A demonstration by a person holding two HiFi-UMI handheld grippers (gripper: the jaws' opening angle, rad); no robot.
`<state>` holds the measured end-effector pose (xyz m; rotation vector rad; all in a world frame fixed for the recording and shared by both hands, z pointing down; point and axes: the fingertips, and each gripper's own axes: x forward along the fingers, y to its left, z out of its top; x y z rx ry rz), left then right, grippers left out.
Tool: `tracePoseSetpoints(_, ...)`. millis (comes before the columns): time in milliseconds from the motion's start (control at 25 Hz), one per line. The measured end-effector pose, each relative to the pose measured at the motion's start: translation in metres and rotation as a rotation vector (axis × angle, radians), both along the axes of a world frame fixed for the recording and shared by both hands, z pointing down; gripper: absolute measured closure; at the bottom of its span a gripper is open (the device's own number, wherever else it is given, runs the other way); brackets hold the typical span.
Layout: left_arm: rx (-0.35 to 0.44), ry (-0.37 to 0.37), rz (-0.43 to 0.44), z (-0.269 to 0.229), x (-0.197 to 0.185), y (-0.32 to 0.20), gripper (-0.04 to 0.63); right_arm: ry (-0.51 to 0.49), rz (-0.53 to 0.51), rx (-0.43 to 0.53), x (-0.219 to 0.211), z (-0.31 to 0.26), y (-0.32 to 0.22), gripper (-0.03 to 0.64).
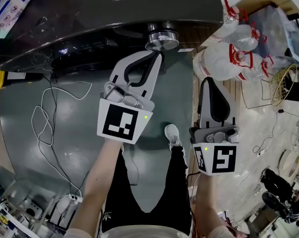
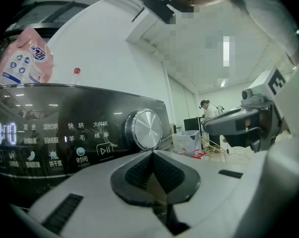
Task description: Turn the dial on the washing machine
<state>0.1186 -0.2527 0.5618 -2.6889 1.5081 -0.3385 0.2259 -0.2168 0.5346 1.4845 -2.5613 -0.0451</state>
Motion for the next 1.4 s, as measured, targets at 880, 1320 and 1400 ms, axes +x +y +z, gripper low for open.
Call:
tracePoseSetpoints(880,-0.009,0.006,-0.031,0.004,0.011,-0.007,0.597,0.01,0.018,0.003,0.013,0.002,-0.001,0.614)
tracePoseSetpoints(1320,-0.022,-0.003,-0.032,0.005,0.013,-0.001,0.597,-0.005,0.007,0.021,0.007,-0.009,0.003,0.614)
tracePoseSetpoints(1400,-0.026,0.003,-0.038,0.003,0.012,0.003,0.597,-0.009,0.005,0.027,0.005,-0.015,0.004,0.614)
